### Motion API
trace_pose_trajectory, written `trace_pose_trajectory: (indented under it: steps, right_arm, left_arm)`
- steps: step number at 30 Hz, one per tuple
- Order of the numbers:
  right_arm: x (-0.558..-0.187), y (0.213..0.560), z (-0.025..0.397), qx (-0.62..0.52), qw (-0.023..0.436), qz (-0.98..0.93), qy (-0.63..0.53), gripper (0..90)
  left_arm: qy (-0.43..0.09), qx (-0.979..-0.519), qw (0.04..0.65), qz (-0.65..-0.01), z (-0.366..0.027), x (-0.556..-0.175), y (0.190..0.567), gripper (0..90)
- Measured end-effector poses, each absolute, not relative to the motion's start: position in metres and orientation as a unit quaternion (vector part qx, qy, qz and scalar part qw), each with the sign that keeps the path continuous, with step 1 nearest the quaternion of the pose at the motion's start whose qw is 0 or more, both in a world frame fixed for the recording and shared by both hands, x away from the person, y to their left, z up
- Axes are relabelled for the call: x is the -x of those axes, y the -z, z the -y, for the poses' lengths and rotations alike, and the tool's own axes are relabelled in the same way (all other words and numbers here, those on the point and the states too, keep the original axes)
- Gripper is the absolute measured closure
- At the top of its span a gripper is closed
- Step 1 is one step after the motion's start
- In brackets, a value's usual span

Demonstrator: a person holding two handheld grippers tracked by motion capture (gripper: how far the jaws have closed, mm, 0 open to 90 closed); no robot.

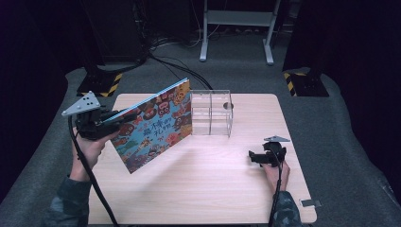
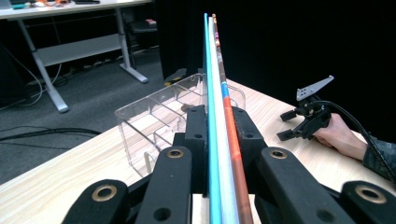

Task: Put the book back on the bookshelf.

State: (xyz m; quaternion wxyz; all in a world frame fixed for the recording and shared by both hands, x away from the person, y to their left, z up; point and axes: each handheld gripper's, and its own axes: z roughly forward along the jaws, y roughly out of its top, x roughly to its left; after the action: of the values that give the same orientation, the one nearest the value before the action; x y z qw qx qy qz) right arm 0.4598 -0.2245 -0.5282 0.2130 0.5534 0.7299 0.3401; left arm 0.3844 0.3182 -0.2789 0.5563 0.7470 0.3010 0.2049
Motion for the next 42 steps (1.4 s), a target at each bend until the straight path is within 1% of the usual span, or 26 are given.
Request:
trace_pose_trajectory:
  steps: [9, 21, 33, 42]
  right_arm:
    - [-0.460, 0.528, 0.224, -0.553, 0.214, -0.730, -0.339, 0.0]
    - [-0.460, 0.528, 0.224, -0.552, 0.215, -0.731, -0.338, 0.0]
    - [-0.460, 0.528, 0.223, -0.551, 0.215, -0.732, -0.338, 0.0]
    - [-0.460, 0.528, 0.224, -0.548, 0.217, -0.735, -0.336, 0.1]
  left_arm:
    - [-0.225, -0.738, 0.548, -0.324, -0.323, -0.387, 0.280, 80.0]
    - [-0.236, -0.732, 0.527, -0.362, -0.305, -0.411, 0.290, 80.0]
    - [-0.249, -0.726, 0.520, -0.375, -0.285, -0.431, 0.296, 80.0]
    - [-0.246, -0.722, 0.523, -0.380, -0.278, -0.441, 0.301, 80.0]
